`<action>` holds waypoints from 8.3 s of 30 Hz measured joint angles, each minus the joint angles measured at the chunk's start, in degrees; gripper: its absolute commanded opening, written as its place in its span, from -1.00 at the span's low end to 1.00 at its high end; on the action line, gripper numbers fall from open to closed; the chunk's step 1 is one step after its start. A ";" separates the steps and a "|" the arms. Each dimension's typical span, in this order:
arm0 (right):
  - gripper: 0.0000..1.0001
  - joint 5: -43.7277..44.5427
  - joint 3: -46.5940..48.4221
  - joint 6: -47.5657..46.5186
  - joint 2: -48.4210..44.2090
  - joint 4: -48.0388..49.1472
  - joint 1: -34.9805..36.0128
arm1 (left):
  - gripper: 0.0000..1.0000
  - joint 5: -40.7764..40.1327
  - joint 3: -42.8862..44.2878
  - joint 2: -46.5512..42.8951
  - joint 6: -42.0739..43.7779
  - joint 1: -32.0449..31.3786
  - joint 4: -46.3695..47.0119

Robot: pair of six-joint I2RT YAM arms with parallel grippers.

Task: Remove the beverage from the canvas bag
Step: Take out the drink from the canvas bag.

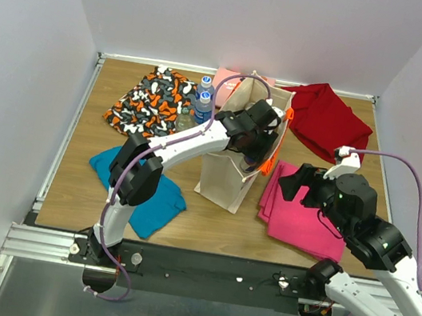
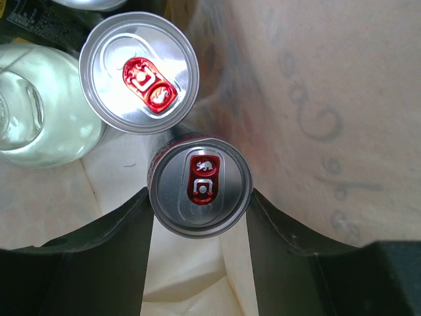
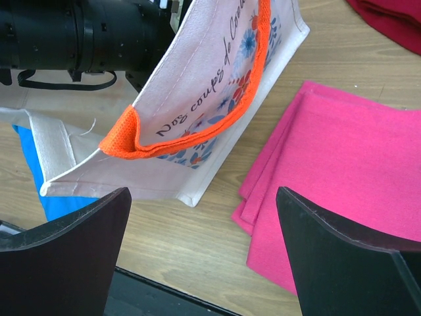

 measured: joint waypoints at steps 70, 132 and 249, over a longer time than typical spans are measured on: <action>1.00 -0.02 -1.09 0.00 -0.28 0.24 0.00 | -1.00 -0.90 12.81 -6.86 2.86 -0.15 -14.23; 1.00 0.02 -1.49 -1.18 1.66 1.11 0.00 | -0.03 -4.07 -17.03 -12.00 -3.98 0.79 8.81; 1.00 0.35 -1.49 -1.51 -0.74 1.51 0.00 | -1.00 -1.86 12.44 -11.17 3.06 0.98 -16.46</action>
